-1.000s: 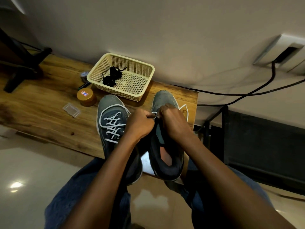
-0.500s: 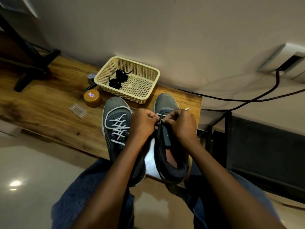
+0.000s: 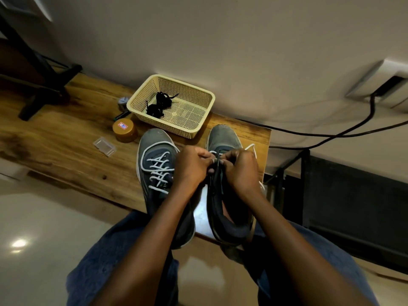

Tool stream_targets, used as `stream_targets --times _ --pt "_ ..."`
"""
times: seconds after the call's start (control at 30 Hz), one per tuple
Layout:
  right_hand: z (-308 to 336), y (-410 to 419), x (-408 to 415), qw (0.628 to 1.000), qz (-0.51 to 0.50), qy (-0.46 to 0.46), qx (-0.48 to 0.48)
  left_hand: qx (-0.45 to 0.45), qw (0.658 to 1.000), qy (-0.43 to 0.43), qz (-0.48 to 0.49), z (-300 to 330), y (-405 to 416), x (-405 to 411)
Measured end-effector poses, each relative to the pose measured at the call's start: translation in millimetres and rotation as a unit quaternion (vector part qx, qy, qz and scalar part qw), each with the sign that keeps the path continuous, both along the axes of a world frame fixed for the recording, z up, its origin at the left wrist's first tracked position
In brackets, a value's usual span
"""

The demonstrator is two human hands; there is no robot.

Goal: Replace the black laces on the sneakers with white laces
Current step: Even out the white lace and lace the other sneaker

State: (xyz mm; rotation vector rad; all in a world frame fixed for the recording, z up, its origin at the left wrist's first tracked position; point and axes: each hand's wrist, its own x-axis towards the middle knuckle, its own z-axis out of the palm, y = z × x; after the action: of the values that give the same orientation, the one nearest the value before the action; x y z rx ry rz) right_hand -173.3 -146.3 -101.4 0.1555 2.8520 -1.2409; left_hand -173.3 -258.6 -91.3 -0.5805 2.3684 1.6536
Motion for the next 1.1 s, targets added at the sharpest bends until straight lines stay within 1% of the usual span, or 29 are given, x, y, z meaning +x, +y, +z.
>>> stream_targets --times 0.17,0.23,0.33,0.4,0.5,0.57,0.67,0.73,0.87,1.0,1.03,1.1 --pt "3.9 7.5 -0.8 0.999 0.018 -0.033 -0.005 -0.031 0.999 0.017 -0.004 -2.1 1.3 -0.9" --pt "0.8 9.2 -1.6 0.999 0.025 -0.028 0.022 -0.029 0.999 0.015 0.005 -3.2 1.3 -2.6" --pt "0.2 15.2 -2.5 0.995 0.017 -0.047 0.083 -0.015 1.0 0.0 0.024 -2.4 0.7 -5.4" --pt "2.6 21.8 -5.8 0.995 0.014 -0.052 0.09 0.007 1.0 -0.007 0.027 -3.1 1.8 -5.3" --pt "7.4 26.8 -8.7 0.993 0.036 -0.087 0.067 -0.044 0.999 0.016 -0.004 -5.2 3.9 -2.0" --pt "9.0 27.5 -8.3 0.991 0.046 -0.105 0.072 -0.054 0.998 0.023 -0.004 -7.3 5.4 -1.1" --pt "13.3 29.8 -8.0 0.988 0.043 -0.113 0.094 -0.009 0.999 0.025 0.042 -7.1 7.4 -3.1" --pt "19.1 33.3 -8.3 0.983 0.044 -0.135 0.117 0.011 0.998 0.027 0.061 -6.7 8.6 -3.0" --pt "31.7 40.9 -8.6 0.974 0.058 -0.164 0.147 -0.021 0.998 0.049 0.021 -10.7 10.9 0.6" --pt "34.0 45.4 -9.4 0.971 0.056 -0.181 0.146 0.042 0.991 0.07 0.103 -4.4 9.3 -1.7" --pt "34.1 45.9 -9.5 0.971 0.055 -0.183 0.146 0.035 0.991 0.076 0.105 -3.9 8.4 -2.5" --pt "34.3 46.2 -9.9 0.971 0.052 -0.183 0.147 0.002 0.996 0.064 0.067 -4.8 7.4 -2.4"
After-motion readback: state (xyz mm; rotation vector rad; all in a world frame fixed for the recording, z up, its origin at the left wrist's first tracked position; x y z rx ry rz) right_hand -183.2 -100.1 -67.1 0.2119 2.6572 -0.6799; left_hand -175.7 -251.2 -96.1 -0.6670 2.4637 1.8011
